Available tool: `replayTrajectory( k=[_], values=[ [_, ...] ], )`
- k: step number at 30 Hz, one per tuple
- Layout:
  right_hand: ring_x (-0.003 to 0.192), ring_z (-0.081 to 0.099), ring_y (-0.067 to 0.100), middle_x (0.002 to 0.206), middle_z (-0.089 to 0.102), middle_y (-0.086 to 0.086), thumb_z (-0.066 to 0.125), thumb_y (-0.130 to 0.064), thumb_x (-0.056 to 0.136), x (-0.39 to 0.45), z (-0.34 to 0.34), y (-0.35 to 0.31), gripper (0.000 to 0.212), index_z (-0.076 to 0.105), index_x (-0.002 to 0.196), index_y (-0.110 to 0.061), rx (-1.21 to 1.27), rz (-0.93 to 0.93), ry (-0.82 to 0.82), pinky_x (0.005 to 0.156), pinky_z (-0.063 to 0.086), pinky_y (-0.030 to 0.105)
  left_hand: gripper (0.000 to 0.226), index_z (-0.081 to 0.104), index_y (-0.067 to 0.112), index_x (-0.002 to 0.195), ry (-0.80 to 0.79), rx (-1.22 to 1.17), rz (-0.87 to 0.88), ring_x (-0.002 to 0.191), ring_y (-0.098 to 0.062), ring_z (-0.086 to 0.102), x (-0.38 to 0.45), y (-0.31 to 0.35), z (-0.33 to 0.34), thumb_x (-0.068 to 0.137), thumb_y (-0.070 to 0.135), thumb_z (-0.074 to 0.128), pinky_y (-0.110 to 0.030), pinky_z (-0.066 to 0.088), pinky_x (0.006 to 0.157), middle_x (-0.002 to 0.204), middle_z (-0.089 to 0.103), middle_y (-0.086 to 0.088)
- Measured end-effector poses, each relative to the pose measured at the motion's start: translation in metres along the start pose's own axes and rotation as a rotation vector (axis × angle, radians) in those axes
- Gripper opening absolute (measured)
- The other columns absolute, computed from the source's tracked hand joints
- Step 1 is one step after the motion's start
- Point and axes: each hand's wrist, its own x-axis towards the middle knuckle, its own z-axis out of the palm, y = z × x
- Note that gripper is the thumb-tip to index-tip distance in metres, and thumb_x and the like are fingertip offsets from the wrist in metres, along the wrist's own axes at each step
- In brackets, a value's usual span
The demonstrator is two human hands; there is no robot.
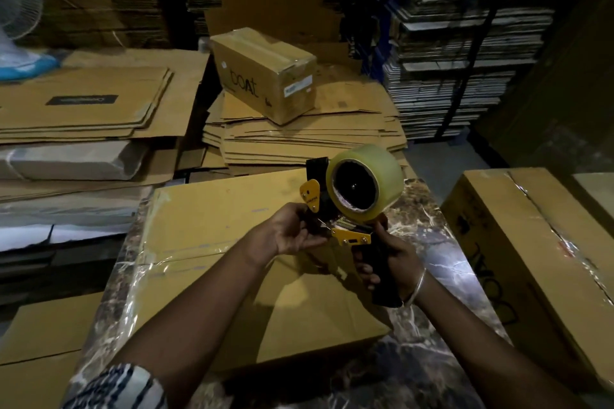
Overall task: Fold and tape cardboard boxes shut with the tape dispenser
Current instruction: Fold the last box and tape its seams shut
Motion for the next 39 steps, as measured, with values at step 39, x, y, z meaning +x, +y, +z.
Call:
replayTrajectory(
  k=[39],
  values=[
    [0.042,0.033,0.017,0.055,0.042,0.004,0.045,-0.065,0.093,0.035,-0.004,-0.007,0.061,0.053,0.065,-0.012,0.063,-0.113,0.426,0.045,0.024,0.026,0.016,0.076,-0.001,0.078,0.638,1.482,0.567,0.082,-0.034,0.072,0.156,0.132,0.051,0.084,0.012,0.069,-0.045,0.058,0.072,0.083,0.074,-0.02]
  ],
)
